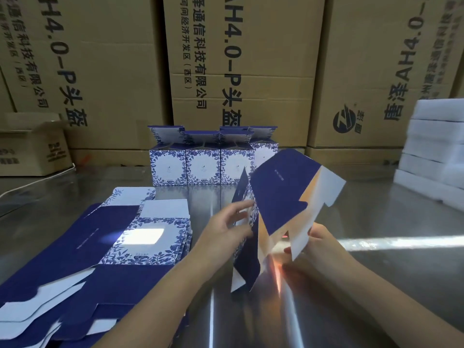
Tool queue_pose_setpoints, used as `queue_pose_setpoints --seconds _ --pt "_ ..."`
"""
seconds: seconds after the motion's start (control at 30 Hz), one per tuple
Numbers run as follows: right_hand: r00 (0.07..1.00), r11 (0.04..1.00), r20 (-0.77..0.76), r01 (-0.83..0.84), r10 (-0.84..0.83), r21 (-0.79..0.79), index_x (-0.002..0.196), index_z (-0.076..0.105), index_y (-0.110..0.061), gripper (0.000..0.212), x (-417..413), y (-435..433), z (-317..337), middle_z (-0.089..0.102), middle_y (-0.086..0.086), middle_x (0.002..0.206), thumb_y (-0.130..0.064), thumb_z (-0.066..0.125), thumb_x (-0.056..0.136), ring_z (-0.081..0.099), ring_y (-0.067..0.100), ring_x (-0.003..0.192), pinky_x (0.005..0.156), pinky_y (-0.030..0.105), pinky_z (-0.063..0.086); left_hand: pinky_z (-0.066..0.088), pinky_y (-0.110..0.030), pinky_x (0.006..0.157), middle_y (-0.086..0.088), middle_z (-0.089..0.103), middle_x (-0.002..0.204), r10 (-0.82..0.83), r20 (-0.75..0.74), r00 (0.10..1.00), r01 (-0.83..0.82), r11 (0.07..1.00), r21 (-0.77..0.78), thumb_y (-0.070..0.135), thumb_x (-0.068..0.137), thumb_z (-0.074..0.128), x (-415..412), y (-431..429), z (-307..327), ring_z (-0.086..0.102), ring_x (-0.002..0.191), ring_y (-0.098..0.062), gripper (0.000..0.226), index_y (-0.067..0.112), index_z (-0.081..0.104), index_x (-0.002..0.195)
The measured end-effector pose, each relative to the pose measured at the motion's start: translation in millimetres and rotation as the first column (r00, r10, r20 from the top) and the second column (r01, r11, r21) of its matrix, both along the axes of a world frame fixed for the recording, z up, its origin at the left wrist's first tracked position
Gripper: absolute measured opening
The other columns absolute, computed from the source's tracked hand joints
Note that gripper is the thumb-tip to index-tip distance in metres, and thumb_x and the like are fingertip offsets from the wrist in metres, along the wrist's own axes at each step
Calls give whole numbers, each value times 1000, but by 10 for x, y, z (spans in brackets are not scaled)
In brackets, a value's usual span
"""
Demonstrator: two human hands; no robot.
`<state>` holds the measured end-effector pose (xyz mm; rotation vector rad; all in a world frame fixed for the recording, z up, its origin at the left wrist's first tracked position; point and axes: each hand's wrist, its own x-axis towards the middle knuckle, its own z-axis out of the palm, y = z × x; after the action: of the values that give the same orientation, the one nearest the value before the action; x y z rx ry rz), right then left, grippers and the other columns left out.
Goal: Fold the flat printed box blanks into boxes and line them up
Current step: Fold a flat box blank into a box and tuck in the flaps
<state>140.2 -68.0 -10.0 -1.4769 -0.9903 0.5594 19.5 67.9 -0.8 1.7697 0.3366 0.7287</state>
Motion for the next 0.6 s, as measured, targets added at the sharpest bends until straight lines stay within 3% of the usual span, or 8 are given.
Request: queue_pose_setpoints --seconds 0.07,0.2,0.37,0.5,0.6 --pt "997 999 76 13 -15 33 71 68 -22 41 21 5 -12 69 -8 68 6 48 93 61 7 65 63 24 47 45 -7 81 19 62 111 -35 -56 998 35 999 9 -10 82 50 4 -58 0 50 103 21 58 39 59 111" --pt "998 993 48 -45 40 109 108 65 -21 29 6 22 -23 73 -8 87 0 59 89 62 6 75 63 20 48 39 -27 106 11 53 132 -111 -97 989 116 992 47 -9 83 50 11 -182 16 48 117 8 62 28 51 133" --pt "996 991 57 -70 64 111 132 53 -25 52 12 36 -64 68 -4 116 -25 63 81 63 17 96 76 34 49 42 -19 100 12 53 132 -178 -41 983 179 984 16 1 85 61 -22 -180 59 48 116 9 57 29 49 132" --pt "998 994 59 -39 33 104 134 50 -32 72 40 27 -45 65 -7 116 -48 66 66 64 14 91 74 31 50 48 -32 98 23 49 131 -160 -52 986 161 987 10 30 67 68 -34 -151 59 52 117 4 70 35 45 133" --pt "996 996 83 28 -35 85 138 47 -24 78 73 41 -41 60 1 127 -49 65 66 65 10 92 74 29 54 51 -32 91 16 47 136 -108 -47 993 108 994 -6 29 66 71 -31 -128 58 57 116 -7 75 35 43 135"
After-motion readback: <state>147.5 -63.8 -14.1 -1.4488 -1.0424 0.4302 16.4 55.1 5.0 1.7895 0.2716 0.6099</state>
